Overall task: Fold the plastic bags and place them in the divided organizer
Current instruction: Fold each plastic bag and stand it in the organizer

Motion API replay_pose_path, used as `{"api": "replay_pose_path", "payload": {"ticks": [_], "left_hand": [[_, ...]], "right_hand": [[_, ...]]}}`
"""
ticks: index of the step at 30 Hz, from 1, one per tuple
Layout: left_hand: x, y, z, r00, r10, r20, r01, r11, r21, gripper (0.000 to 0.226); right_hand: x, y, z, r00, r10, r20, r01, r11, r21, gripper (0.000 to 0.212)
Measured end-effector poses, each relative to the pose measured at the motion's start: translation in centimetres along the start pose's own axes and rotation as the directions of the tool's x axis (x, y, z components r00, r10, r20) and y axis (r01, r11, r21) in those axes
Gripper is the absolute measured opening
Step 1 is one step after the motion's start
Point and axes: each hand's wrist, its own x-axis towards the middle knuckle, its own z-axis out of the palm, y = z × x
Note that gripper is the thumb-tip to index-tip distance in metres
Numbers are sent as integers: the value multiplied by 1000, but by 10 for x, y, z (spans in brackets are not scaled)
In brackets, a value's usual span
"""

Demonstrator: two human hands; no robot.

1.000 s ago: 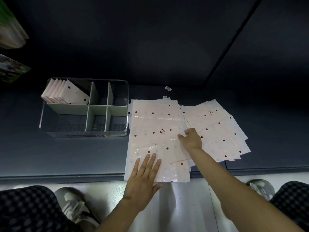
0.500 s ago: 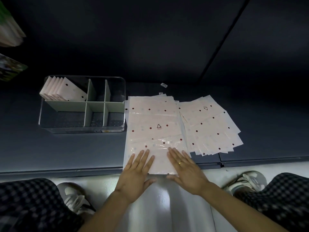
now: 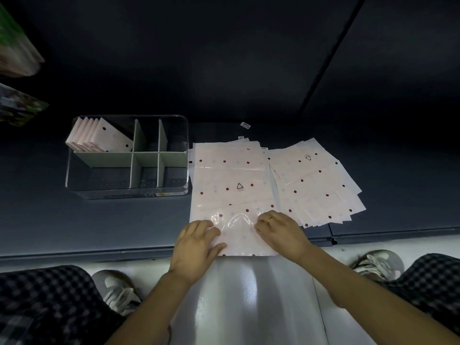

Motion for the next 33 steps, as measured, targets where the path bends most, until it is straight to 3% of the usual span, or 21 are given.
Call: {"api": "replay_pose_path", "payload": {"ticks": [5,8,12,14,16,19,22,25,28,30,33], "left_hand": [[10,0,2,1000,2,-24,-2,1000,20,25],[16,0,-1,997,60,-37,-58,996,64,23],[17,1,-1,987,153,-48,-149,986,74,24],[13,-2,0,991,129,-40,-129,992,-6,30],[11,-7,0,997,73,-9,-74,993,-89,37],[15,-12,-3,997,-74,18,76,959,-273,28],[24,-17,-12,949,-301,91,306,819,-485,15],[33,-23,-16,905,-357,234,424,691,-585,4],[37,-22,-15,878,-389,280,473,612,-633,8],[40,-20,-13,863,-420,281,494,583,-645,9],[45,-22,-9,840,-465,281,534,614,-581,12]], "right_hand": [[9,6,-7,987,-145,73,158,962,-222,34],[16,3,-8,987,-135,91,154,952,-265,29],[25,-1,-15,994,-79,79,87,991,-97,23],[23,-1,-21,993,-56,105,52,998,45,15],[19,3,-24,981,40,191,-88,964,250,12],[8,9,-34,872,66,485,-340,795,503,12],[3,13,-39,821,72,566,-487,606,629,10],[5,17,-41,835,116,538,-517,500,695,17],[10,30,-42,808,214,549,-587,384,713,13],[13,39,-39,777,317,544,-628,325,707,13],[14,45,-30,712,483,509,-633,130,763,9]]}}
